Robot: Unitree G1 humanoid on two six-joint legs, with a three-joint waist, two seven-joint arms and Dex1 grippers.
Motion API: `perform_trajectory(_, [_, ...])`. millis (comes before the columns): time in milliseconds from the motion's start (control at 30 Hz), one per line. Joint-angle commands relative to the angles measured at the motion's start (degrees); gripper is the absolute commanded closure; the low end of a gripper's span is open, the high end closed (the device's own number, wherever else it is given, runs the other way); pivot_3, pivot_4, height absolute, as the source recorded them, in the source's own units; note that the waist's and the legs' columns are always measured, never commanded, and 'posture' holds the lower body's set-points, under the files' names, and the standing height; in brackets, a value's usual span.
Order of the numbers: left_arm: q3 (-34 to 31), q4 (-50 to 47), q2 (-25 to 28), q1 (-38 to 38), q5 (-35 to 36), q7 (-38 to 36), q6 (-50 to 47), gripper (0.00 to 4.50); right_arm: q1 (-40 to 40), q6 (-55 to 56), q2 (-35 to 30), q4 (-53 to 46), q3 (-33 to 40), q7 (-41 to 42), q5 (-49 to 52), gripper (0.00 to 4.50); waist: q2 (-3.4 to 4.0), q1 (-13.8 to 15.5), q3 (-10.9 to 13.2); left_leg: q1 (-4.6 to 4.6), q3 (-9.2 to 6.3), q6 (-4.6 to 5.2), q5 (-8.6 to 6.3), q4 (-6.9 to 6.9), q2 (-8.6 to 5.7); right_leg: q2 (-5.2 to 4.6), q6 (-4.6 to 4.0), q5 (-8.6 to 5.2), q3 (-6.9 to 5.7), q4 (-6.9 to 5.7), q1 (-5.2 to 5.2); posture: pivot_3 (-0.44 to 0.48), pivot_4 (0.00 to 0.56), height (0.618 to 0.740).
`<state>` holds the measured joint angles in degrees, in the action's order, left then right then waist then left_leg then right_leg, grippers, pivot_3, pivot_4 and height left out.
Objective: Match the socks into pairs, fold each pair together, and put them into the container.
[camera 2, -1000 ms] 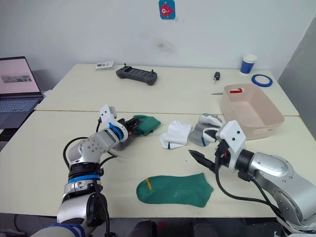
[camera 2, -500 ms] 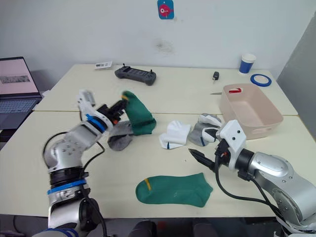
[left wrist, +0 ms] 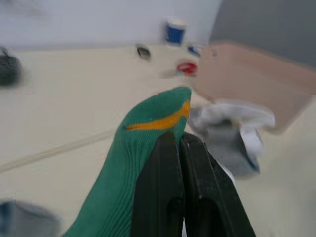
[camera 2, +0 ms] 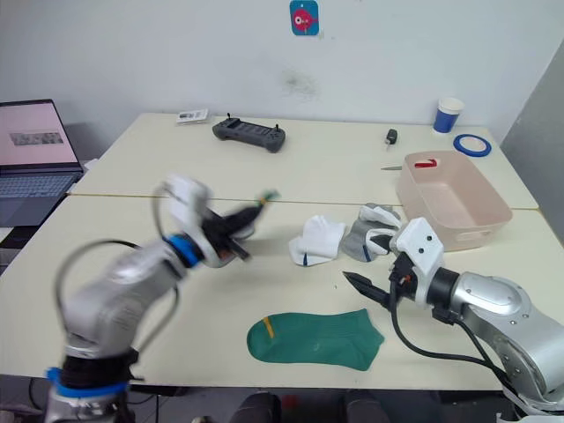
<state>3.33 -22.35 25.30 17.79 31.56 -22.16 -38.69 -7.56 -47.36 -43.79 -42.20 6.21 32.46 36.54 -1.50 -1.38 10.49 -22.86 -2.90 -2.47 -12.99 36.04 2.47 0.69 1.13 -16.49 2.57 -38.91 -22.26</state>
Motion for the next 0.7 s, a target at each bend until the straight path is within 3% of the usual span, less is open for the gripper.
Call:
perform_trajectory(33, [6.8, 2.6, -3.5, -0.2, -8.2, 0.0, 8.5, 4.45, 0.9, 1.3, -1.5, -0.8, 2.6, 0.9, -0.4, 0.0, -0.02, 0.0, 0.0, 0.01, 0.0, 0.0, 0.0, 0.0, 0.01, 0.02, 0.0, 0.0, 0.01, -0.01, -0.01, 0.0, 0.15, 0.74])
perform_trajectory(100, [13.2, 6.5, -7.4, -0.2, -12.3, -0.3, 11.6, 4.45, 2.6, 1.0, -2.7, -1.4, 4.0, 1.1, -0.5, 0.0, 0.11, 0.0, -0.1, 0.02, -0.03, 0.01, 0.0, 0.0, 0.04, 0.07, -0.03, 0.01, -0.03, -0.02, 0.0, 0.0, 0.15, 0.74])
perform_trajectory(200, [16.5, 7.8, -10.9, 0.3, -13.6, -1.2, 10.5, 4.45, 5.1, 1.0, -4.3, -2.1, 5.6, 1.4, -0.9, 0.0, 0.05, 0.0, 0.0, -0.03, -0.01, 0.02, 0.0, 0.01, -0.01, 0.06, -0.03, 0.01, -0.01, 0.01, 0.0, 0.0, 0.15, 0.74])
perform_trajectory(333, [21.8, 7.9, -8.8, 0.1, -15.3, -7.8, 9.6, 4.45, 7.4, 1.1, -5.6, -2.4, 7.5, 1.8, -1.3, 0.0, 0.06, -0.5, 0.0, -0.01, -0.01, 0.03, -0.01, -0.01, 0.02, 0.12, -0.02, 0.0, 0.01, 0.02, -0.02, 0.0, 0.15, 0.74])
perform_trajectory(500, [22.6, 8.9, -7.8, 0.5, -16.6, -12.3, 12.0, 4.45, 8.6, 1.1, -5.5, -3.3, 7.5, 1.8, -1.1, 0.0, 0.07, -0.4, 0.0, 0.03, -0.05, 0.03, -0.01, -0.03, 0.08, 0.18, -0.04, -0.01, -0.04, -0.05, -0.03, 0.0, 0.15, 0.74])
perform_trajectory(600, [22.6, 8.8, -7.2, 0.9, -17.7, -14.5, 13.2, 3.82, 8.4, 1.2, -5.3, -3.2, 6.7, 1.8, -1.4, 0.0, 0.07, -0.4, 0.0, 0.0, -0.01, 0.03, -0.01, 0.0, 0.02, 0.13, -0.04, -0.01, -0.01, -0.01, -0.02, 0.0, 0.15, 0.74])
perform_trajectory(700, [22.0, 7.8, -7.0, 1.0, -17.7, -15.7, 13.0, 2.91, 8.0, 1.6, -5.3, -2.7, 5.8, 2.0, -1.8, 0.0, 0.07, -0.3, 0.0, -0.01, -0.01, 0.03, -0.01, 0.0, 0.01, 0.11, -0.03, -0.01, 0.0, 0.01, -0.02, 0.0, 0.15, 0.74])
